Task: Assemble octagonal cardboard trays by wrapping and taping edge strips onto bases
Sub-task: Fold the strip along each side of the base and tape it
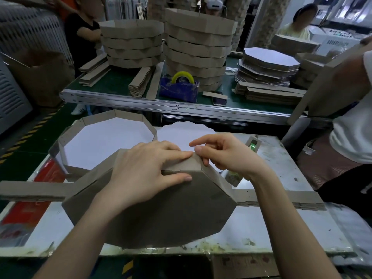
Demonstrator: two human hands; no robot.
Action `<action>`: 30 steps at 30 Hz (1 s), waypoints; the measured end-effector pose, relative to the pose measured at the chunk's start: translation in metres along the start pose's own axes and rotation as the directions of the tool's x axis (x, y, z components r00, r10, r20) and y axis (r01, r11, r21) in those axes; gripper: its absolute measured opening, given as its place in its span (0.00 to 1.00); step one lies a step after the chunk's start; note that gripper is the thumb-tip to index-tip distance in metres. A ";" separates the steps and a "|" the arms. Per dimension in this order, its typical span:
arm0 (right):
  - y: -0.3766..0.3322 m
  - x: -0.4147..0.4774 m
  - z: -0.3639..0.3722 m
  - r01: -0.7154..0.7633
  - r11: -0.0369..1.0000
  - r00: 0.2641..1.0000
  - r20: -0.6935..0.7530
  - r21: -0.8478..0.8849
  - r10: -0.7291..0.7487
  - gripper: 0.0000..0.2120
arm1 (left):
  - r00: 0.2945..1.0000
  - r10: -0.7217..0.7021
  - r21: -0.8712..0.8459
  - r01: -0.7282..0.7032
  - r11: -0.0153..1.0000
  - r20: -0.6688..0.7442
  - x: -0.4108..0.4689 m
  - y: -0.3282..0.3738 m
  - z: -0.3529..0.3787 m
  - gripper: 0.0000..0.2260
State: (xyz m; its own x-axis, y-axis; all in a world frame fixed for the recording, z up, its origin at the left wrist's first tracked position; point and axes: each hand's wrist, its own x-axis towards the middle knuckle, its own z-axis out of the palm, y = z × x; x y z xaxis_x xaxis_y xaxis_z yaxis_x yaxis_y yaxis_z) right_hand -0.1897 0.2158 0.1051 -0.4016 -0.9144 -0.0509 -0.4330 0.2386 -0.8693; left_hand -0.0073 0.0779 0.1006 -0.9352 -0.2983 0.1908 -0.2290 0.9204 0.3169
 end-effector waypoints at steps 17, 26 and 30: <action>0.040 0.003 0.007 -0.040 0.951 0.978 0.207 0.308 -0.026 0.14 | 0.999 0.019 -0.074 -0.017 0.997 0.029 -0.002 0.007 -0.005 0.36; 0.062 0.010 0.002 -0.123 0.786 0.890 0.417 0.606 -0.182 0.12 | 0.996 0.000 0.016 -0.002 1.000 0.088 0.001 0.008 -0.004 0.39; 0.081 0.016 -0.008 -0.171 0.824 0.887 0.449 0.540 -0.110 0.11 | 0.994 0.047 0.097 -0.057 0.994 0.103 0.001 0.007 -0.006 0.31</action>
State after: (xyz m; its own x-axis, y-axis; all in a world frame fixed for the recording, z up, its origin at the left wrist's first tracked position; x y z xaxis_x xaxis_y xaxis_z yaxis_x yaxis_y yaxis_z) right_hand -0.2380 0.2231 0.0377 0.0539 -0.9840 -0.1700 0.1475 0.1763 -0.9732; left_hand -0.0085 0.0822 0.1085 -0.9677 -0.2275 0.1085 -0.2007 0.9559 0.2142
